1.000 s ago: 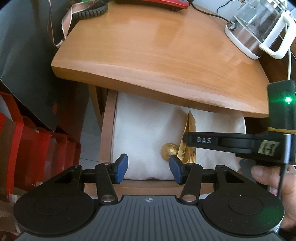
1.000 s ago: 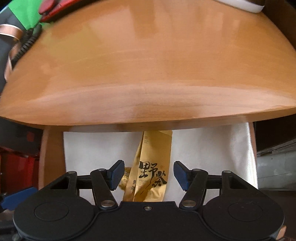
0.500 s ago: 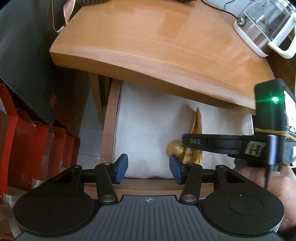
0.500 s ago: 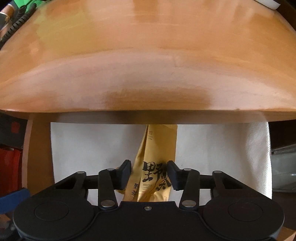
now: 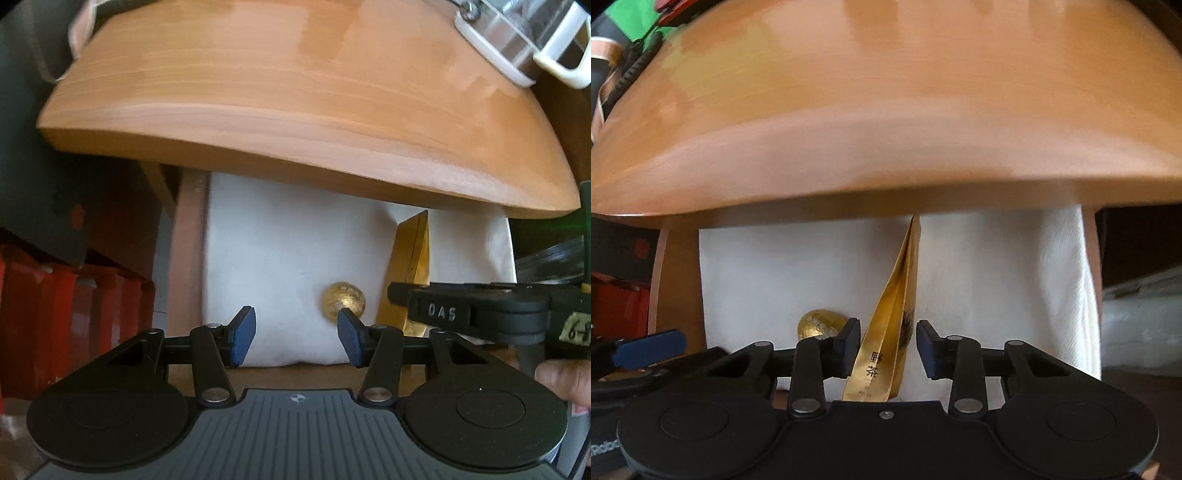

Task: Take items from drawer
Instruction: 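Close the left tool on the sweet while the right tool grasps the packet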

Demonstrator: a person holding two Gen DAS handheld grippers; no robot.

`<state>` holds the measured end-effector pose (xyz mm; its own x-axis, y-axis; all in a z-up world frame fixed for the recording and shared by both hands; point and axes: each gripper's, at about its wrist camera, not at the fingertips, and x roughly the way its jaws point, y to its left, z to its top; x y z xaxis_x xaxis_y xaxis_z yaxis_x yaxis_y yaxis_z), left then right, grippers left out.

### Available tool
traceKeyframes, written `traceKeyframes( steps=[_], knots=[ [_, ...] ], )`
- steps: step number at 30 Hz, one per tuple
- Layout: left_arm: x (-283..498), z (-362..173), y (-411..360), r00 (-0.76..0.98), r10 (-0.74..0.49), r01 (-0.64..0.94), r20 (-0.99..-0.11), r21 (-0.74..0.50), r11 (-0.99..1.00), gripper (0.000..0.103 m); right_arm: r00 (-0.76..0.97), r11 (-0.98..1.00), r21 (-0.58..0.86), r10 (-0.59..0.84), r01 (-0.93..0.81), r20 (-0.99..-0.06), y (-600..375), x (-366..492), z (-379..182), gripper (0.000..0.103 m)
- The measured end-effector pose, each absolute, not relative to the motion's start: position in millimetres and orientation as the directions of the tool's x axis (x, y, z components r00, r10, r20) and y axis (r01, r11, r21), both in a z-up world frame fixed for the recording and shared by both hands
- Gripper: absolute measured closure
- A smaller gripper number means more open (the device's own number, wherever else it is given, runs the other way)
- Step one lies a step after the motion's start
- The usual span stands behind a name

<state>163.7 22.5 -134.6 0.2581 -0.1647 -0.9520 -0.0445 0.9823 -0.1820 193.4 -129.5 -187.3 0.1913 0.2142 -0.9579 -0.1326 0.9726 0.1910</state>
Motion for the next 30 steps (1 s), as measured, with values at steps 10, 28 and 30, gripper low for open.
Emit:
traceKeyframes(
  steps=[10,28,30],
  knots=[
    [185,-165,-8,0.209,-0.129,-0.002,-0.969,-0.133,0.991,0.05,0.237,0.953,0.271,0.297,-0.139,-0.925,-152,183,-166,0.082],
    [212,-193,-31,0.124,-0.064,-0.086,-0.99,-0.075,0.993,0.046,0.267,0.937,0.321,0.348,-0.14,-0.899,-180,178,-146,0.082],
    [214,-195,-31,0.108,-0.055,-0.111,-0.993,-0.067,0.992,0.047,0.269,0.936,0.322,0.349,-0.14,-0.898,-178,179,-148,0.082]
  ],
)
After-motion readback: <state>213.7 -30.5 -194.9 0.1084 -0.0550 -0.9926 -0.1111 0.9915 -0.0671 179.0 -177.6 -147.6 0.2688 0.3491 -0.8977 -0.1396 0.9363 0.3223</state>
